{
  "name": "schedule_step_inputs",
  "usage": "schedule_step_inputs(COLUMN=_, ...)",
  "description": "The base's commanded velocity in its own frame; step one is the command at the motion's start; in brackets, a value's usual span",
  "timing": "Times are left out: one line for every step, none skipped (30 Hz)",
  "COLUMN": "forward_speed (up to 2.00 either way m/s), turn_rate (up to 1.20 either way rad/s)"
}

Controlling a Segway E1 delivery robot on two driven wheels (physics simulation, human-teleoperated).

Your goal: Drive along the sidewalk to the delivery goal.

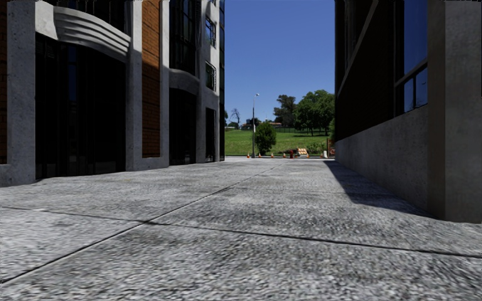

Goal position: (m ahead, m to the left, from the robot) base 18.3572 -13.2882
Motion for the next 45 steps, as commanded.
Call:
schedule_step_inputs(forward_speed=2.0, turn_rate=0.0)
schedule_step_inputs(forward_speed=2.0, turn_rate=0.0)
schedule_step_inputs(forward_speed=2.0, turn_rate=0.0)
schedule_step_inputs(forward_speed=2.0, turn_rate=0.0)
schedule_step_inputs(forward_speed=2.0, turn_rate=0.0)
schedule_step_inputs(forward_speed=2.0, turn_rate=0.0)
schedule_step_inputs(forward_speed=2.0, turn_rate=0.0)
schedule_step_inputs(forward_speed=2.0, turn_rate=0.0)
schedule_step_inputs(forward_speed=2.0, turn_rate=0.0)
schedule_step_inputs(forward_speed=2.0, turn_rate=0.0)
schedule_step_inputs(forward_speed=2.0, turn_rate=0.0)
schedule_step_inputs(forward_speed=2.0, turn_rate=0.0)
schedule_step_inputs(forward_speed=2.0, turn_rate=0.0)
schedule_step_inputs(forward_speed=2.0, turn_rate=0.0)
schedule_step_inputs(forward_speed=2.0, turn_rate=0.0)
schedule_step_inputs(forward_speed=2.0, turn_rate=0.0)
schedule_step_inputs(forward_speed=2.0, turn_rate=0.0)
schedule_step_inputs(forward_speed=2.0, turn_rate=0.0)
schedule_step_inputs(forward_speed=2.0, turn_rate=0.0)
schedule_step_inputs(forward_speed=2.0, turn_rate=0.0)
schedule_step_inputs(forward_speed=2.0, turn_rate=0.0)
schedule_step_inputs(forward_speed=2.0, turn_rate=0.0)
schedule_step_inputs(forward_speed=2.0, turn_rate=0.0)
schedule_step_inputs(forward_speed=2.0, turn_rate=0.0)
schedule_step_inputs(forward_speed=2.0, turn_rate=0.0)
schedule_step_inputs(forward_speed=2.0, turn_rate=0.0)
schedule_step_inputs(forward_speed=2.0, turn_rate=0.0)
schedule_step_inputs(forward_speed=2.0, turn_rate=-0.05)
schedule_step_inputs(forward_speed=2.0, turn_rate=-0.15)
schedule_step_inputs(forward_speed=2.0, turn_rate=-0.25)
schedule_step_inputs(forward_speed=2.0, turn_rate=-0.28)
schedule_step_inputs(forward_speed=2.0, turn_rate=-0.29)
schedule_step_inputs(forward_speed=2.0, turn_rate=-0.29)
schedule_step_inputs(forward_speed=2.0, turn_rate=-0.29)
schedule_step_inputs(forward_speed=2.0, turn_rate=-0.29)
schedule_step_inputs(forward_speed=2.0, turn_rate=-0.3)
schedule_step_inputs(forward_speed=2.0, turn_rate=-0.3)
schedule_step_inputs(forward_speed=2.0, turn_rate=-0.31)
schedule_step_inputs(forward_speed=2.0, turn_rate=-0.31)
schedule_step_inputs(forward_speed=2.0, turn_rate=-0.31)
schedule_step_inputs(forward_speed=2.0, turn_rate=-0.31)
schedule_step_inputs(forward_speed=2.0, turn_rate=-0.31)
schedule_step_inputs(forward_speed=2.0, turn_rate=-0.32)
schedule_step_inputs(forward_speed=2.0, turn_rate=-0.32)
schedule_step_inputs(forward_speed=2.0, turn_rate=-0.32)
